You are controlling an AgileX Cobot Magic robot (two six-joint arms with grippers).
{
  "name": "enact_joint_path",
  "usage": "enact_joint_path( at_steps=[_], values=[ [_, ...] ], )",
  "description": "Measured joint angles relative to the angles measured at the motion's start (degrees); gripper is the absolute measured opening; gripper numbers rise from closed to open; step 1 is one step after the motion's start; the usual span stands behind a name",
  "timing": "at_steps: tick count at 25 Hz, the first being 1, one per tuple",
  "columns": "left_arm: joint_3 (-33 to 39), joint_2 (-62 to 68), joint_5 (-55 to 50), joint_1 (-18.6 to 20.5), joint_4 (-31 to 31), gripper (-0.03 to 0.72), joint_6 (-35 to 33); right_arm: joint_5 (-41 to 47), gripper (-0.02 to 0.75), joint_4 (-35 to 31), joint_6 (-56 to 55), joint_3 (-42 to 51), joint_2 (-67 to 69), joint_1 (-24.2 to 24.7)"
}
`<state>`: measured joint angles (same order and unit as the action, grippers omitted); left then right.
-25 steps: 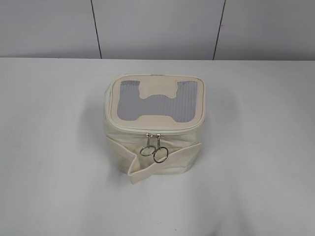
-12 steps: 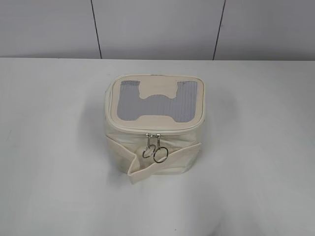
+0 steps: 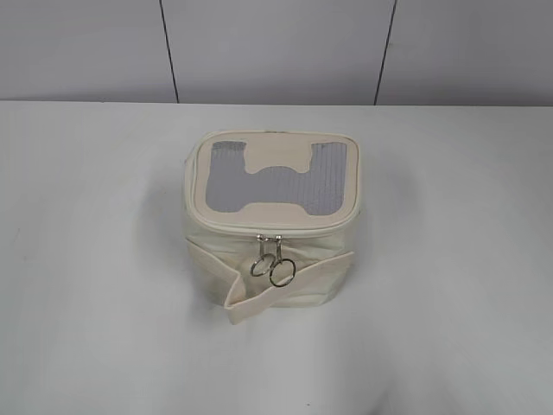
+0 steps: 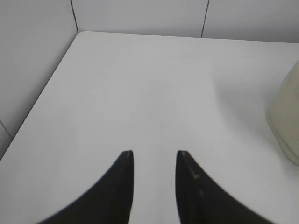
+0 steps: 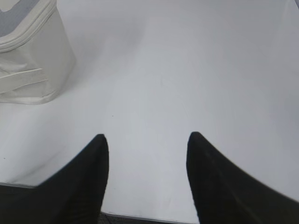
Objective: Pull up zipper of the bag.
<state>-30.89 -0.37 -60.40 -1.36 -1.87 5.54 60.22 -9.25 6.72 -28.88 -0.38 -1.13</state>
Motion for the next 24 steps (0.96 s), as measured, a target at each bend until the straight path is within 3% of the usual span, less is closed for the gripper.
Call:
enact_joint_path(
  at_steps=[24],
  values=[
    [0.0, 0.0, 0.0, 0.0, 0.0, 0.237, 0.0, -0.1, 0.427, 0.0, 0.0, 0.0, 0.0, 0.0]
  ],
)
